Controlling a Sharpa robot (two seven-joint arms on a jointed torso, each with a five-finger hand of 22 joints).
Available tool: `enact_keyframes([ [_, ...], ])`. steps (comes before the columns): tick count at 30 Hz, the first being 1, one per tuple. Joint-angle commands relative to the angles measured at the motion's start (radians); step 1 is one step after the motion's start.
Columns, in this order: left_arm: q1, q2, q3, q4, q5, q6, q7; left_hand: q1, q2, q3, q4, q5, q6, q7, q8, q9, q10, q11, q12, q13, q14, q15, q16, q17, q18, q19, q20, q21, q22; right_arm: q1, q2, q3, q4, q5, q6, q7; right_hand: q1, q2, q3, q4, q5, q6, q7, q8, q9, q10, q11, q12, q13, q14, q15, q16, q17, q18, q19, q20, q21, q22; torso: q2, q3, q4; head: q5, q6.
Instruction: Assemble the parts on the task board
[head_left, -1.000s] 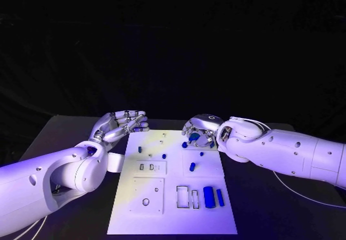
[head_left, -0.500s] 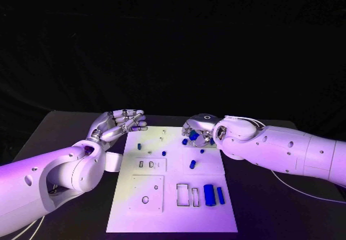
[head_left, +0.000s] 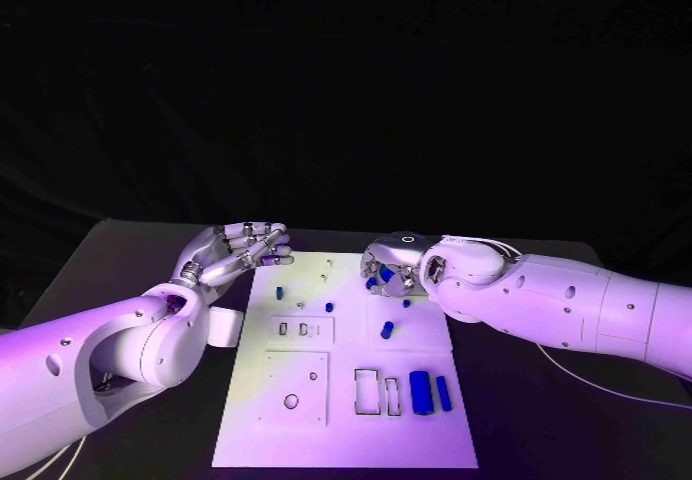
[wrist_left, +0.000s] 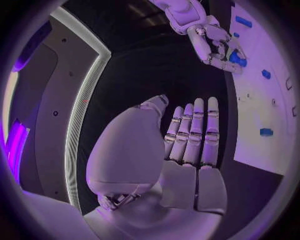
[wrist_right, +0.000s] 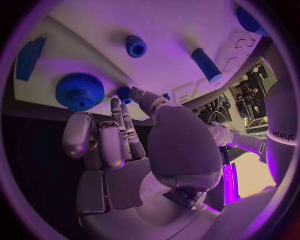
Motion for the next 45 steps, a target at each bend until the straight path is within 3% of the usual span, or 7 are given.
enact_keyframes([
  [1,0.003,0.001,0.001,0.001,-0.002,0.021,0.001,-0.003,-0.008,0.006,0.002,-0.004,0.007,0.017,-0.006,-0.001,0.007,0.000,-0.004,-0.001,0.000,0.005,-0.006,0.001,0.014,0.007,0.000,0.007,0.000,-0.002,0.003,0.000,-0.003,-0.017,0.017,-0.007,0.003,0.014,0.009,0.001,-0.004,0.013,-0.001,0.007,0.004,0.017,0.000,0.006,0.003,0.038,-0.002,0.004,0.000,-0.015,0.017,-0.002,0.018,0.026,0.005,-0.0011,0.0024,0.001,-0.002],
  [8,0.003,0.001,0.001,0.000,-0.002,0.024,-0.003,-0.004,-0.009,0.007,0.002,-0.004,0.007,0.017,-0.006,-0.001,0.007,0.000,-0.005,-0.001,0.000,0.005,-0.007,0.002,0.014,0.008,0.000,0.007,0.000,-0.004,0.003,0.000,-0.008,-0.027,0.001,-0.019,0.036,0.053,0.063,-0.007,-0.053,0.067,-0.029,0.044,0.031,0.092,-0.029,0.023,0.021,0.038,-0.024,0.016,0.005,-0.029,0.054,-0.021,0.073,0.109,0.008,-0.0020,0.0035,-0.001,-0.002],
  [14,0.003,0.001,0.001,-0.002,-0.002,0.026,-0.007,-0.005,-0.009,0.008,0.002,-0.004,0.007,0.018,-0.007,-0.002,0.007,0.001,-0.006,-0.001,0.000,0.006,-0.007,0.002,0.014,0.008,0.000,0.008,-0.001,-0.006,-0.002,0.000,-0.002,-0.046,-0.071,-0.026,0.066,0.078,0.096,-0.029,-0.080,0.093,-0.041,0.073,0.060,0.134,-0.045,0.033,0.039,0.040,-0.038,0.025,0.013,-0.035,0.067,-0.034,0.095,0.143,0.011,-0.0020,0.0055,0.001,0.001],
  [25,0.003,0.001,0.001,-0.010,0.000,0.026,-0.011,-0.006,-0.008,0.008,0.002,-0.004,0.007,0.018,-0.007,-0.002,0.007,0.001,-0.007,-0.001,0.000,0.006,-0.008,0.002,0.014,0.009,0.000,0.008,-0.001,-0.002,-0.005,0.004,0.032,-0.024,-0.172,-0.038,0.067,0.076,0.103,-0.040,-0.082,0.093,-0.043,0.084,0.077,0.143,-0.047,0.032,0.048,0.041,-0.041,0.028,0.015,-0.040,0.078,-0.038,0.111,0.169,0.013,-0.0047,0.0070,0.000,0.019],
  [35,0.004,0.004,0.001,-0.015,0.004,0.027,-0.007,-0.010,-0.009,0.010,0.003,-0.005,0.005,0.019,-0.009,-0.002,0.006,0.002,-0.011,-0.001,0.000,0.006,-0.010,0.003,0.014,0.010,0.000,0.007,-0.002,0.004,0.059,0.008,-0.026,-0.004,-0.262,-0.046,0.063,0.071,0.105,-0.043,-0.081,0.087,-0.042,0.085,0.082,0.140,-0.046,0.028,0.051,0.041,-0.040,0.030,0.017,-0.042,0.083,-0.039,0.118,0.180,0.017,-0.0062,0.0145,-0.005,0.030],
  [38,0.004,0.005,0.001,-0.015,0.004,0.028,-0.007,-0.010,-0.009,0.010,0.003,-0.005,0.005,0.019,-0.009,-0.002,0.006,0.002,-0.011,-0.001,0.000,0.006,-0.010,0.003,0.014,0.010,0.000,0.007,-0.002,0.004,0.081,0.009,-0.045,-0.002,-0.275,-0.045,0.063,0.071,0.105,-0.044,-0.081,0.086,-0.042,0.085,0.083,0.139,-0.046,0.027,0.051,0.041,-0.040,0.031,0.018,-0.042,0.084,-0.039,0.119,0.182,0.019,-0.0054,0.0131,-0.003,0.033],
  [45,0.004,0.009,0.001,-0.016,0.004,0.029,-0.007,-0.010,-0.009,0.010,0.003,-0.005,0.005,0.019,-0.009,-0.002,0.006,0.002,-0.011,-0.001,0.000,0.006,-0.010,0.003,0.014,0.010,0.000,0.007,-0.002,0.004,0.135,0.010,-0.094,0.004,-0.292,-0.039,0.062,0.071,0.107,-0.044,-0.080,0.084,-0.041,0.085,0.084,0.138,-0.046,0.026,0.052,0.041,-0.040,0.031,0.018,-0.042,0.083,-0.038,0.119,0.182,0.021,-0.0067,0.0181,-0.005,0.033],
])
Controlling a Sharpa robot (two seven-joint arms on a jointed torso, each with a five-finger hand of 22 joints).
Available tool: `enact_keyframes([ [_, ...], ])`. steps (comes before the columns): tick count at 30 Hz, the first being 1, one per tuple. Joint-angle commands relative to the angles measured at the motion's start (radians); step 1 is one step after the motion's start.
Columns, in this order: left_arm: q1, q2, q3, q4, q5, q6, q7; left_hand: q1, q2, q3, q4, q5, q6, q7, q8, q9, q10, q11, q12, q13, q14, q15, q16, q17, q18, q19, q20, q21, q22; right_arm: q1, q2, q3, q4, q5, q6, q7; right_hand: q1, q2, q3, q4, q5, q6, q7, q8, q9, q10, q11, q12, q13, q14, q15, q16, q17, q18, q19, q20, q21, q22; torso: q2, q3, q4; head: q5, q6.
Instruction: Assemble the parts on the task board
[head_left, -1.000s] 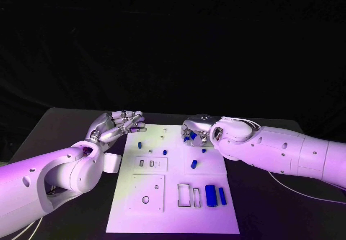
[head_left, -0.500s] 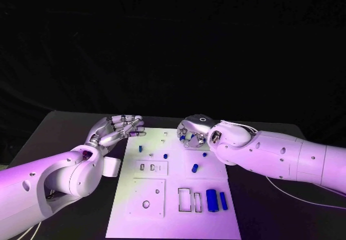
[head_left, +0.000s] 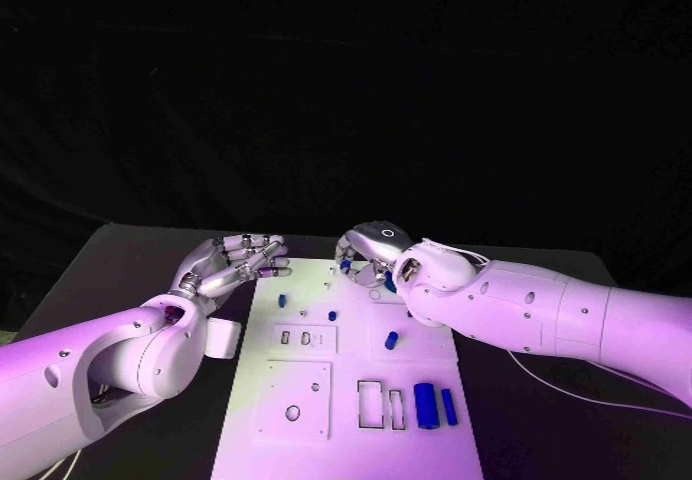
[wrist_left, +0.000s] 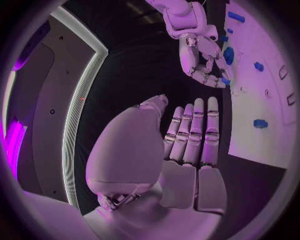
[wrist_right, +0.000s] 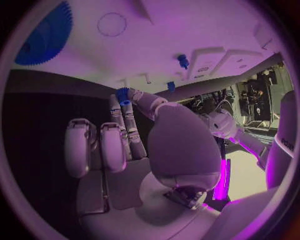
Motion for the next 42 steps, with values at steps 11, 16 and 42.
enact_keyframes([
  [11,0.003,0.009,0.001,-0.001,0.003,0.021,0.006,-0.005,-0.004,0.007,0.000,-0.005,0.005,0.019,-0.004,-0.001,0.006,0.002,-0.005,-0.001,0.000,0.006,-0.006,0.001,0.014,0.007,0.003,0.004,-0.001,-0.009,0.056,0.001,-0.066,0.012,-0.036,0.009,0.021,0.021,0.008,-0.008,0.008,-0.011,0.004,0.004,0.005,0.043,-0.037,-0.003,0.038,0.043,-0.005,0.008,0.002,-0.006,0.005,0.001,0.009,0.014,0.005,-0.0061,0.0159,-0.007,-0.003],
  [16,0.004,0.010,0.001,-0.001,0.003,0.021,0.005,-0.005,-0.004,0.008,-0.001,-0.005,0.005,0.020,-0.005,-0.002,0.005,0.003,-0.007,-0.002,-0.001,0.007,-0.007,0.001,0.013,0.007,0.003,0.003,-0.002,-0.014,0.063,0.001,-0.075,0.019,-0.023,0.014,0.020,0.020,0.008,-0.008,0.009,-0.012,0.005,0.004,0.006,0.042,-0.036,-0.003,0.039,0.043,-0.005,0.008,0.003,-0.006,0.006,0.001,0.009,0.014,0.006,-0.0066,0.0176,-0.007,-0.006],
  [42,0.007,0.009,0.001,-0.003,0.003,0.023,0.001,-0.005,-0.004,0.009,-0.001,-0.006,0.004,0.020,-0.006,-0.002,0.005,0.003,-0.009,-0.001,-0.001,0.007,-0.008,0.002,0.013,0.007,0.003,0.003,-0.002,-0.021,0.089,0.000,-0.129,0.021,0.013,0.019,-0.024,-0.018,0.031,0.001,-0.001,-0.105,0.047,-0.043,0.011,-0.112,0.011,-0.033,0.008,0.027,0.035,-0.014,-0.051,0.014,-0.066,0.030,-0.050,-0.078,0.011,-0.0076,0.0183,-0.005,-0.003],
])
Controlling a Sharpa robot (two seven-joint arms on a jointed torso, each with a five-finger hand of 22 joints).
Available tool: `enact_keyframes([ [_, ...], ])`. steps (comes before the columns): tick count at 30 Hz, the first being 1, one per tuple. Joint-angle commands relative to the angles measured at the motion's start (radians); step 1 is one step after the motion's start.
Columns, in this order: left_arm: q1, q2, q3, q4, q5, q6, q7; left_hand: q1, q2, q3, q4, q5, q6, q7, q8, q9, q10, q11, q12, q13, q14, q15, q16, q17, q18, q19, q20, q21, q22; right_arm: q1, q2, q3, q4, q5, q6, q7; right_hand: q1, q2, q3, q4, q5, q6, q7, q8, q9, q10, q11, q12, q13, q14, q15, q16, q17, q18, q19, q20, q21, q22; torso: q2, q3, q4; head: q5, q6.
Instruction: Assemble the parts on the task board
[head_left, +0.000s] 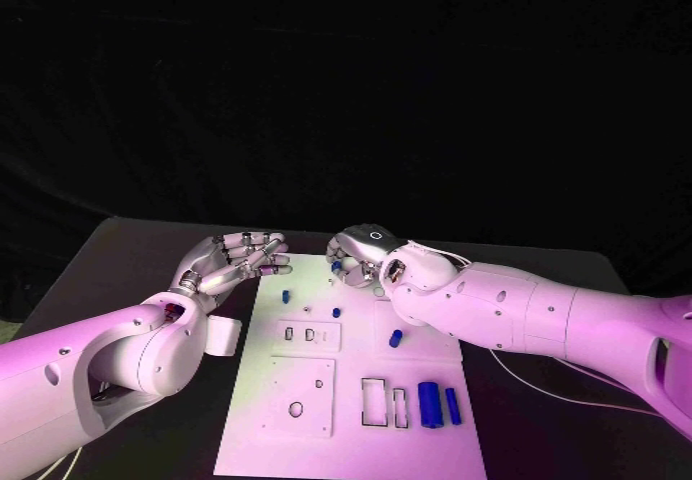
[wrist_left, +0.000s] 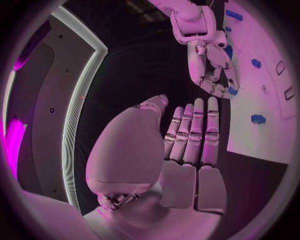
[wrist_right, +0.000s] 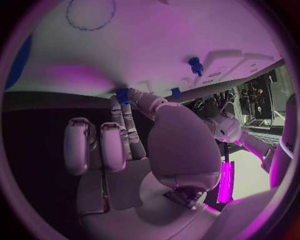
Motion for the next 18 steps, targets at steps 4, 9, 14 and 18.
enact_keyframes([
  [4,0.003,0.001,0.001,0.001,0.002,0.020,0.002,-0.005,-0.004,0.006,0.001,-0.006,0.004,0.020,-0.006,-0.001,0.005,0.003,-0.005,-0.001,-0.001,0.007,-0.005,0.001,0.013,0.007,0.003,0.003,-0.001,0.001,-0.005,0.001,0.000,-0.002,-0.006,0.005,-0.038,-0.043,0.004,0.004,0.006,-0.065,0.029,-0.037,-0.004,-0.138,0.038,0.000,-0.025,0.018,0.032,-0.024,-0.049,0.031,-0.079,0.030,-0.075,-0.112,0.001,-0.0001,0.0004,0.000,0.001],
  [9,0.003,-0.001,0.001,0.000,0.002,0.021,0.001,-0.006,-0.004,0.007,0.001,-0.006,0.004,0.021,-0.006,-0.001,0.004,0.003,-0.007,-0.002,-0.001,0.007,-0.006,0.002,0.013,0.007,0.003,0.003,-0.002,0.001,-0.038,0.001,0.044,0.007,-0.025,0.004,-0.045,-0.059,-0.020,0.004,0.012,-0.082,0.032,-0.049,-0.005,-0.167,0.043,0.006,-0.035,0.017,0.037,-0.023,-0.050,0.036,-0.093,0.037,-0.095,-0.135,0.000,0.0011,-0.0024,0.004,0.000],
  [14,0.003,-0.003,0.001,-0.002,0.003,0.021,0.000,-0.005,-0.004,0.009,0.000,-0.005,0.003,0.021,-0.007,-0.001,0.004,0.004,-0.007,-0.001,-0.001,0.007,-0.006,0.002,0.013,0.007,0.003,0.003,-0.002,0.003,-0.098,0.008,0.121,0.035,-0.038,-0.003,-0.051,-0.065,-0.040,0.009,0.026,-0.080,0.030,-0.050,-0.002,-0.164,0.041,0.014,-0.037,0.020,0.036,-0.016,-0.041,0.036,-0.086,0.038,-0.094,-0.129,-0.002,0.0021,-0.0069,0.004,0.008],
  [18,0.003,-0.005,0.001,-0.004,0.005,0.021,0.000,-0.005,-0.004,0.009,0.000,-0.005,0.003,0.021,-0.007,-0.001,0.004,0.004,-0.008,-0.001,-0.002,0.008,-0.006,0.002,0.013,0.007,0.003,0.002,-0.002,0.012,-0.165,0.017,0.191,0.103,-0.043,-0.002,-0.060,-0.066,-0.062,0.018,0.039,-0.073,0.026,-0.049,0.002,-0.152,0.038,0.025,-0.037,0.021,0.034,-0.011,-0.037,0.034,-0.079,0.037,-0.092,-0.122,-0.006,0.0042,-0.0133,0.005,0.012],
])
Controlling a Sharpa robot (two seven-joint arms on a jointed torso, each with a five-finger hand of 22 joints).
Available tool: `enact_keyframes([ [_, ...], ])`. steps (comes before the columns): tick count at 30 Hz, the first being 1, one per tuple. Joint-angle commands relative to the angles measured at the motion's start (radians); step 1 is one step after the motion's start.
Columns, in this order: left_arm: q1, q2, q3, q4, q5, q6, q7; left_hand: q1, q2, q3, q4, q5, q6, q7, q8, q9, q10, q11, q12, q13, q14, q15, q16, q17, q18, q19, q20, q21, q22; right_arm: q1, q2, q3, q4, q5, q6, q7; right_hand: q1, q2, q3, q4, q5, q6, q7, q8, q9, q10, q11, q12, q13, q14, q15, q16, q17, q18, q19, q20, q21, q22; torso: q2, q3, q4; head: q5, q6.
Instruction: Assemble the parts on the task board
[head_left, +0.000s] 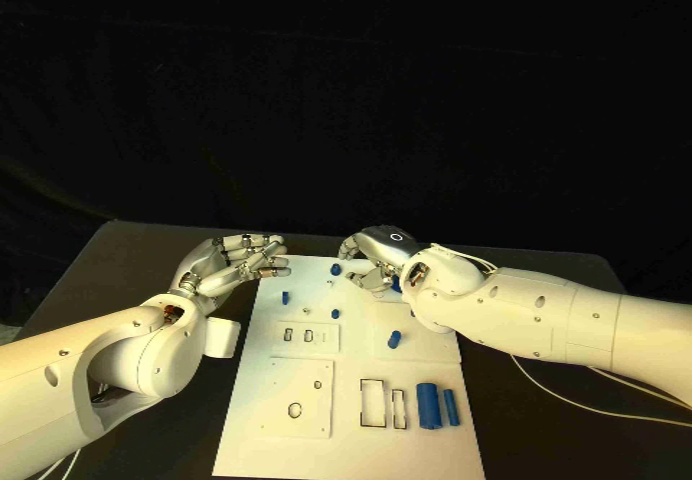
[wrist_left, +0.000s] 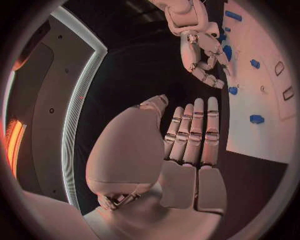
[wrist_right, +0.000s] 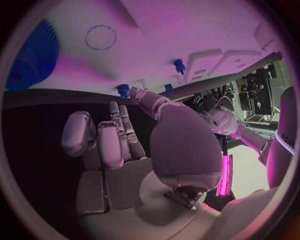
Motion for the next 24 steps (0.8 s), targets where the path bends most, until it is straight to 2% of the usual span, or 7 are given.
enact_keyframes([
  [1,0.002,0.000,0.001,0.000,0.006,0.019,0.004,-0.005,-0.004,0.006,-0.003,-0.005,0.003,0.021,-0.007,-0.001,0.004,0.004,-0.003,-0.002,-0.002,0.008,-0.006,0.001,0.013,0.007,0.003,0.002,-0.001,0.011,-0.052,0.008,0.050,0.113,-0.013,0.001,-0.009,0.000,-0.016,0.008,0.013,0.006,-0.006,-0.005,0.003,0.024,-0.005,0.017,0.000,0.023,0.003,0.012,0.013,0.008,0.016,-0.005,0.006,0.015,-0.006,0.0021,-0.0084,-0.001,0.003],
  [9,0.002,-0.002,0.001,-0.002,0.010,0.022,0.002,-0.005,-0.004,0.007,-0.003,-0.005,0.003,0.021,-0.007,-0.001,0.004,0.004,-0.003,-0.001,-0.002,0.008,-0.007,0.001,0.013,0.007,0.003,0.002,-0.002,0.036,-0.204,0.021,0.140,0.275,0.073,0.022,-0.031,-0.015,-0.055,0.030,0.048,0.003,-0.004,-0.014,0.005,0.052,-0.008,0.036,0.001,0.027,0.000,0.025,0.029,0.004,0.030,-0.008,0.015,0.033,-0.013,0.0069,-0.0226,-0.010,0.005],
  [13,0.002,-0.001,0.001,-0.002,0.011,0.024,0.002,-0.005,-0.004,0.007,-0.003,-0.005,0.003,0.021,-0.007,-0.001,0.004,0.004,-0.003,-0.001,-0.002,0.008,-0.007,0.001,0.013,0.007,0.003,0.002,-0.002,0.040,-0.253,0.022,0.160,0.279,0.109,0.027,-0.032,-0.027,-0.089,0.035,0.057,-0.006,-0.001,-0.023,0.004,0.040,-0.005,0.032,-0.002,0.025,0.003,0.025,0.022,0.006,0.024,-0.007,0.007,0.024,-0.016,0.0099,-0.0285,-0.012,0.003],
  [16,0.002,0.000,0.001,-0.003,0.011,0.026,0.002,-0.005,-0.004,0.007,-0.003,-0.006,0.003,0.021,-0.007,-0.002,0.004,0.004,-0.004,-0.001,-0.001,0.008,-0.007,0.001,0.013,0.007,0.003,0.002,-0.002,0.041,-0.281,0.022,0.168,0.263,0.128,0.025,-0.031,-0.030,-0.124,0.041,0.063,-0.018,0.001,-0.032,0.003,0.030,-0.002,0.030,-0.005,0.022,0.005,0.023,0.016,0.007,0.020,-0.005,0.001,0.018,-0.016,0.0142,-0.0315,-0.010,0.000],
  [19,0.002,0.001,0.001,-0.004,0.012,0.027,0.001,-0.005,-0.004,0.007,-0.003,-0.006,0.003,0.021,-0.007,-0.002,0.004,0.004,-0.004,-0.001,-0.001,0.008,-0.007,0.001,0.013,0.007,0.003,0.002,-0.002,0.040,-0.300,0.022,0.168,0.240,0.144,0.019,-0.019,-0.024,-0.176,0.050,0.067,-0.028,0.003,-0.042,0.003,0.023,-0.001,0.032,-0.006,0.020,0.006,0.023,0.011,0.008,0.019,-0.003,-0.004,0.016,-0.017,0.0174,-0.0331,-0.009,-0.001],
  [21,0.002,0.001,0.001,-0.004,0.012,0.027,0.001,-0.005,-0.004,0.007,-0.003,-0.006,0.003,0.021,-0.007,-0.002,0.004,0.004,-0.004,-0.001,-0.001,0.008,-0.007,0.001,0.013,0.007,0.003,0.002,-0.002,0.039,-0.302,0.022,0.165,0.226,0.150,0.015,0.003,-0.009,-0.250,0.062,0.071,-0.043,0.012,-0.056,0.003,0.021,0.006,0.039,-0.005,0.019,0.011,0.025,0.009,0.009,0.019,0.000,-0.009,0.014,-0.017,0.0184,-0.0346,-0.007,-0.001],
  [24,0.002,0.002,0.001,-0.006,0.012,0.029,0.001,-0.005,-0.004,0.007,-0.003,-0.006,0.003,0.021,-0.007,-0.002,0.004,0.004,-0.004,-0.001,-0.001,0.008,-0.007,0.001,0.013,0.007,0.003,0.002,-0.002,0.035,-0.295,0.021,0.158,0.207,0.163,0.007,0.023,0.006,-0.300,0.076,0.072,-0.051,0.013,-0.064,0.005,0.059,0.002,0.072,0.009,0.024,0.009,0.036,0.026,0.003,0.036,0.001,0.007,0.040,-0.016,0.0205,-0.0351,-0.006,-0.002],
])
